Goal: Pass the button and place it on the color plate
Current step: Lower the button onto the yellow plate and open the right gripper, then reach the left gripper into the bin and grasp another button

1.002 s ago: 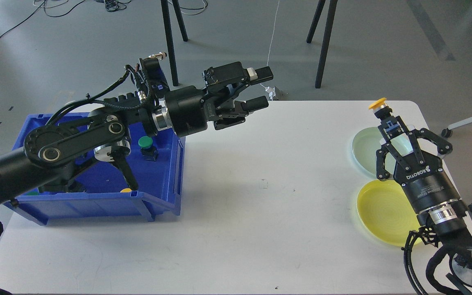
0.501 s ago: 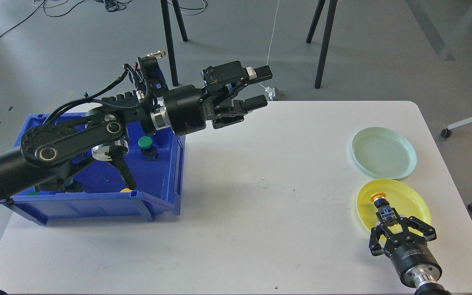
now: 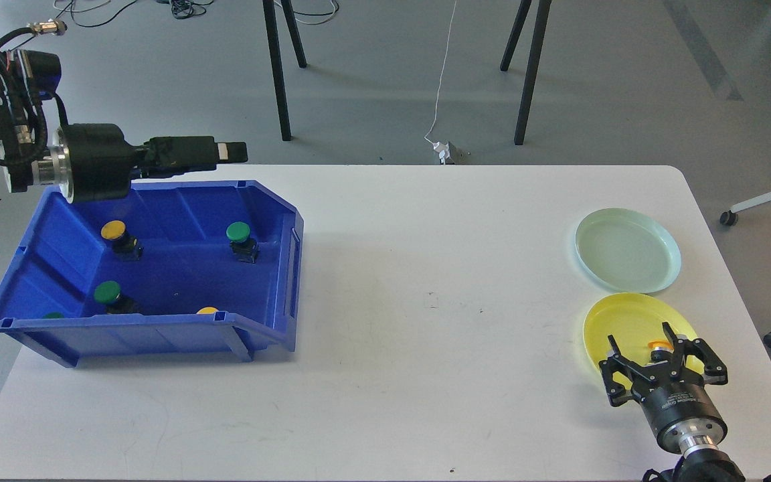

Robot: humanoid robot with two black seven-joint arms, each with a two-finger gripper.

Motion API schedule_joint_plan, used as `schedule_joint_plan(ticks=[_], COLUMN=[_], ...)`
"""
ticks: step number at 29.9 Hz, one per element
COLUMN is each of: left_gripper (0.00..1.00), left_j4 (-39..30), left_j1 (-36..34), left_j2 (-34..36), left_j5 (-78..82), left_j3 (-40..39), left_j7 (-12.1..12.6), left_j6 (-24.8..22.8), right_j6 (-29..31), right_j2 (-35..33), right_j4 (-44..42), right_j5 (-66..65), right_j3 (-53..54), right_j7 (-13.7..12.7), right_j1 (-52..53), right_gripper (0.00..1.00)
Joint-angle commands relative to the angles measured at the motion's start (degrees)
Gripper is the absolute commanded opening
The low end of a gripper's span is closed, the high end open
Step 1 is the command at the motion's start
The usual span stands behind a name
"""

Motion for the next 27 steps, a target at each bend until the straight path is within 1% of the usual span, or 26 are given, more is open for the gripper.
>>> schedule_joint_plan(ticks=[1,6,9,11,15,22,27], left_gripper=[0.92,0.92,0.92,0.92,0.92,0.91,0.91], left_j4=[0.6,6.3,10.9,12.9,16.4,22.1,28.4], left_j1=[2.7,7.4,9.8,10.9,11.9,13.9,15.1], left_j2=[1.9,1.1,0.8,0.6,-2.2,-6.0,-10.0], left_j5=[10.1,16.9,18.0,18.1,18.9,21.4,22.2], left_j3=[1.5,1.5,1.5,1.5,1.6,1.7,2.8], left_j7=[0.0,0.0,0.0,0.0,0.0,0.0,0.0], left_j6=[0.1,0.2,0.4,0.6,0.5,0.1,0.1], right_j6=[0.0,-0.3,-0.3,-0.2,-0.1,-0.1,-0.1], right_j2=[-1.7,-10.6,-16.6,-18.6,-18.7,-18.1,-18.2], right_j4=[4.3,5.0,3.7,3.1,2.8,2.8,3.0], right_j5=[-0.4,-0.5,-0.5,-0.5,-0.4,-0.4,-0.4], right_j3=[3.6,2.4,-3.3,-5.8,-7.1,-6.8,-6.4], right_j7=[-0.4,-0.7,-0.7,-0.7,-0.7,-0.6,-0.5], right_j1=[4.1,20.5,30.8,34.2,34.8,32.1,31.9], right_gripper=[0.99,0.99,0.99,0.99,0.99,0.99,0.99])
